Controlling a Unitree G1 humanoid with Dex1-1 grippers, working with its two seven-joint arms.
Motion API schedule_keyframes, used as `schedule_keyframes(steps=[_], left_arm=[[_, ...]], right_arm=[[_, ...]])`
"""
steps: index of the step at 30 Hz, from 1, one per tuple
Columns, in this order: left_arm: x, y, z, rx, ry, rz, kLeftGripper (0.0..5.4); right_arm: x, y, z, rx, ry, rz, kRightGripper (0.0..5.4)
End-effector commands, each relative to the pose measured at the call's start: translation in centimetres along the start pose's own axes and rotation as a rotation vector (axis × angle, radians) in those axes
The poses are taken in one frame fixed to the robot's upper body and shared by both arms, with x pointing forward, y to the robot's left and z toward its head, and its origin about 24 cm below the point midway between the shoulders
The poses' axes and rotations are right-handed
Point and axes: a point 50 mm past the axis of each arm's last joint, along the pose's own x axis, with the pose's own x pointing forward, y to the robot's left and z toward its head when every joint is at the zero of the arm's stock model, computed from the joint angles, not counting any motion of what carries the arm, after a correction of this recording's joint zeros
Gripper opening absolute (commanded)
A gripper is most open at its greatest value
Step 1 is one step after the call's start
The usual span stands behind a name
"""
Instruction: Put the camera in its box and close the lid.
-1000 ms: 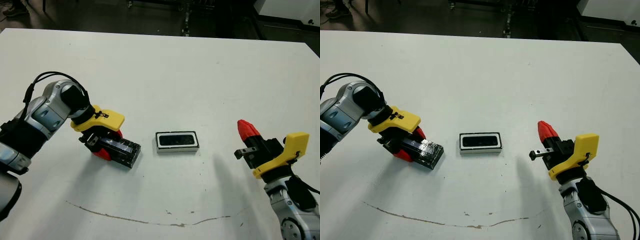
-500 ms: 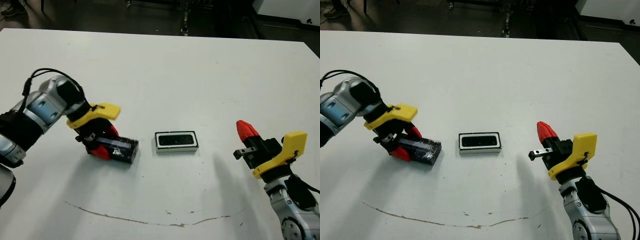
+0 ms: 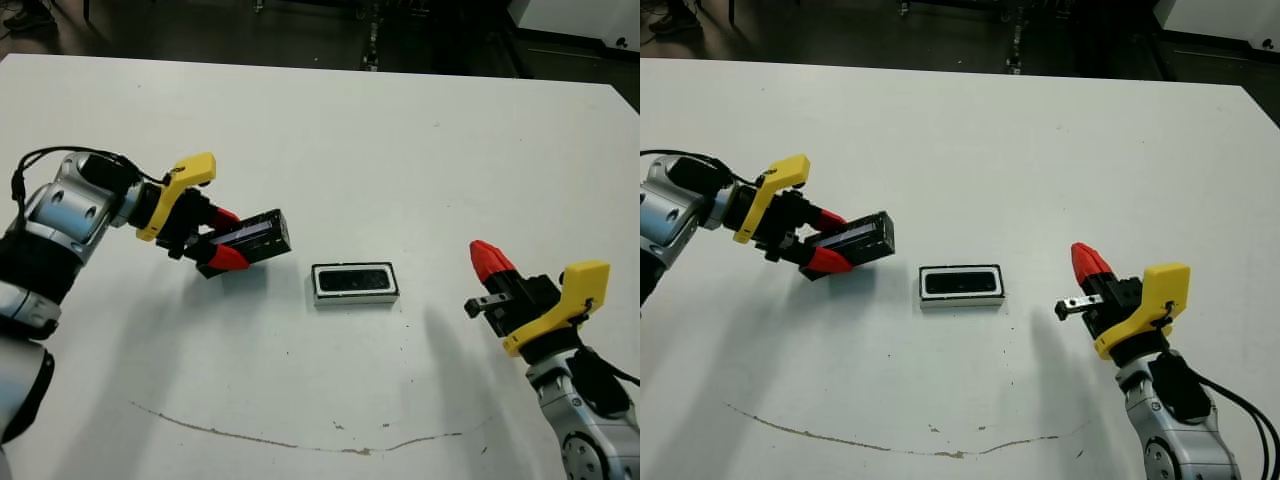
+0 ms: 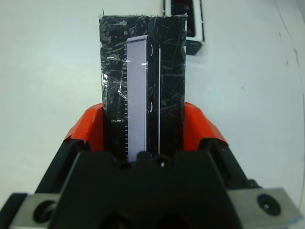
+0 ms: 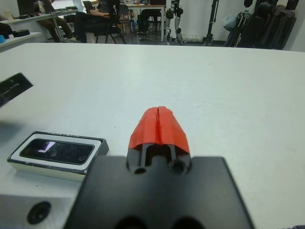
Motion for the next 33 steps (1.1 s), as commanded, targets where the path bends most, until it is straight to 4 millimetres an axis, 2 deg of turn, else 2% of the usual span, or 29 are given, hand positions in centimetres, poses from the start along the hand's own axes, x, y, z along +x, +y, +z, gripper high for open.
schedule_keyframes(steps=[1,6,15,33], left_arm=[[0.4,-1.0,0.0,-0.069,0.010,0.079,3.18],[1.0,-2.6,0.5,-0.123,0.014,0.147,3.18],[1.7,-4.0,1.3,-0.144,0.040,0.114,3.18],[3.3,-4.2,2.2,-0.123,0.043,0.079,3.18]], right_arm=[[-0.1,-0.1,-0.2,0.010,0.017,-0.012,0.00],[-0.2,-0.2,-0.3,0.004,0.019,-0.013,0.00],[-0.2,-0.1,-0.3,0.003,0.023,-0.010,0.00],[-0.3,0.0,-0.4,0.004,0.022,-0.004,0.00]])
